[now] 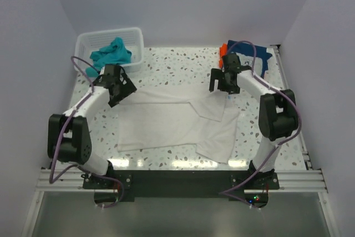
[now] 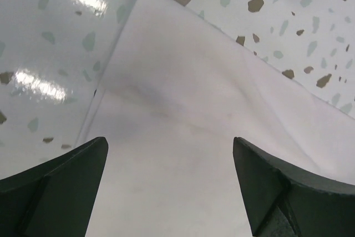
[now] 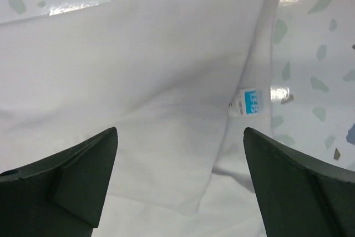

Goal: Fold and stack the t-shirts
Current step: Fold the tshirt

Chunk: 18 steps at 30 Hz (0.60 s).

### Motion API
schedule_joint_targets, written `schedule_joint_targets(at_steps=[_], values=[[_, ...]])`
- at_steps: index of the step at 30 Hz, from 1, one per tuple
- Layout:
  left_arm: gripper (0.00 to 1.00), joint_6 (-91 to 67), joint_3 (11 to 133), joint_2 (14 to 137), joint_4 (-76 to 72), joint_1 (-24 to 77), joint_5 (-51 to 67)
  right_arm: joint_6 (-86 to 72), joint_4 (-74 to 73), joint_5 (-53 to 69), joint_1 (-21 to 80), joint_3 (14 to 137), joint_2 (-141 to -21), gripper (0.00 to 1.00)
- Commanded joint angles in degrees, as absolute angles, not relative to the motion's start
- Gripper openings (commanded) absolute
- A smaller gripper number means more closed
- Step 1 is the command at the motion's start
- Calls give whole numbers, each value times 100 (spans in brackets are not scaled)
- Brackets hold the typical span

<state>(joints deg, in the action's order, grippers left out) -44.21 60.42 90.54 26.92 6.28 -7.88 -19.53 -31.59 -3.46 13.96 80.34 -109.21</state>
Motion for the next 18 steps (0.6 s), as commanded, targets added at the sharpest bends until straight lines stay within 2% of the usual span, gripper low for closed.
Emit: schedule_joint_targets(at_steps=[1, 5, 11, 18], values=[[100, -4763, 5617, 8089, 3146, 878, -932, -2153, -2840, -194, 1389, 7352, -9863, 99], [100, -5639, 4881, 7375, 3673, 1668, -1300, -2338, -2584, -17, 1389, 6391, -9010, 99], [100, -7238, 3904, 6320, 4033, 3486, -1423, -2294, -2619, -9, 1389, 5564, -8113, 99], [100, -8252, 3007, 6082, 4525, 3806, -1432, -2241, -2619, -9, 1380, 5379, -7954, 99]])
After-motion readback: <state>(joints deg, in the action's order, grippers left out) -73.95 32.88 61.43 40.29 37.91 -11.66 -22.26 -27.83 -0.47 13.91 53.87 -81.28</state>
